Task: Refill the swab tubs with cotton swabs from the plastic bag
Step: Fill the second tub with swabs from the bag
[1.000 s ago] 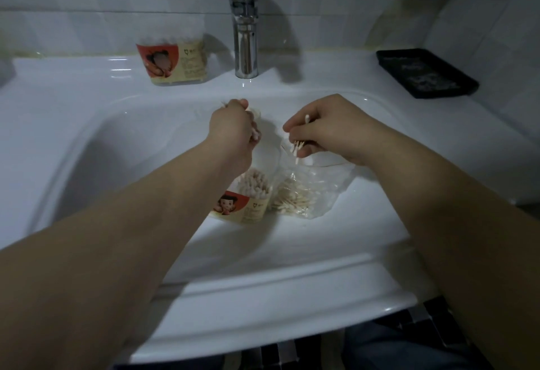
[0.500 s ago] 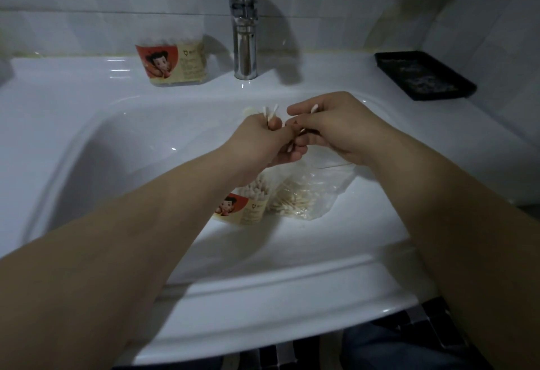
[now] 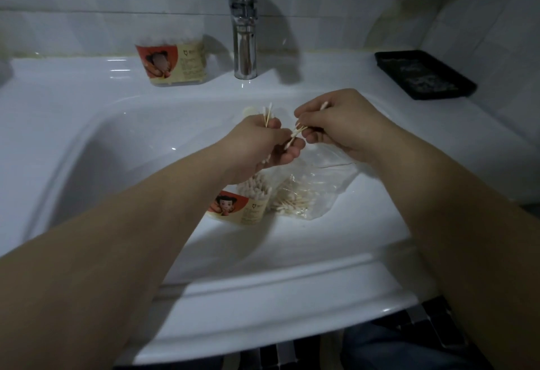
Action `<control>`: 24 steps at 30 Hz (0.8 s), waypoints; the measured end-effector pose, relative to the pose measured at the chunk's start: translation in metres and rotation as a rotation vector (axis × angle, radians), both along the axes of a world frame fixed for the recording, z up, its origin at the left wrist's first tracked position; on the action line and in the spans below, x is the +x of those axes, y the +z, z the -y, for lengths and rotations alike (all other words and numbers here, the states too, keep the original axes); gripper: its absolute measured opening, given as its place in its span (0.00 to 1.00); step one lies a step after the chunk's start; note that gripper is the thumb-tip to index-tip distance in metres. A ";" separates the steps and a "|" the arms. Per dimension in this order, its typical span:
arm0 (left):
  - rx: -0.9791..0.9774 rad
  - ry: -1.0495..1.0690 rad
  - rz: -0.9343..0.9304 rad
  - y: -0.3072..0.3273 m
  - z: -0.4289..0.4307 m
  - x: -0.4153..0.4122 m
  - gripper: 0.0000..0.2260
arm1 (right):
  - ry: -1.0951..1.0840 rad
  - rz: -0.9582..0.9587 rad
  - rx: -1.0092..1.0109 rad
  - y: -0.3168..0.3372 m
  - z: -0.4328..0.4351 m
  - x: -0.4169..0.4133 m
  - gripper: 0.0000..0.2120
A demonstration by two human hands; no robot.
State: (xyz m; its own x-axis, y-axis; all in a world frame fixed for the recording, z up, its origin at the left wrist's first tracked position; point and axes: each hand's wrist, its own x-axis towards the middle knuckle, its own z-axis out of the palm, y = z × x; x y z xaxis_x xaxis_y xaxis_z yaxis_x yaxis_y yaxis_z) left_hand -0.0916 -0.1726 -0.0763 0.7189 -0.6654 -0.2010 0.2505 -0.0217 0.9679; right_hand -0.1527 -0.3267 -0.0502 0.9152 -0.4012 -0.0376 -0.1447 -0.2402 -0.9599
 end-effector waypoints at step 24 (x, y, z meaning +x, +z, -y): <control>0.147 -0.019 -0.030 0.002 0.005 0.000 0.11 | -0.096 0.091 0.075 -0.003 0.001 0.003 0.07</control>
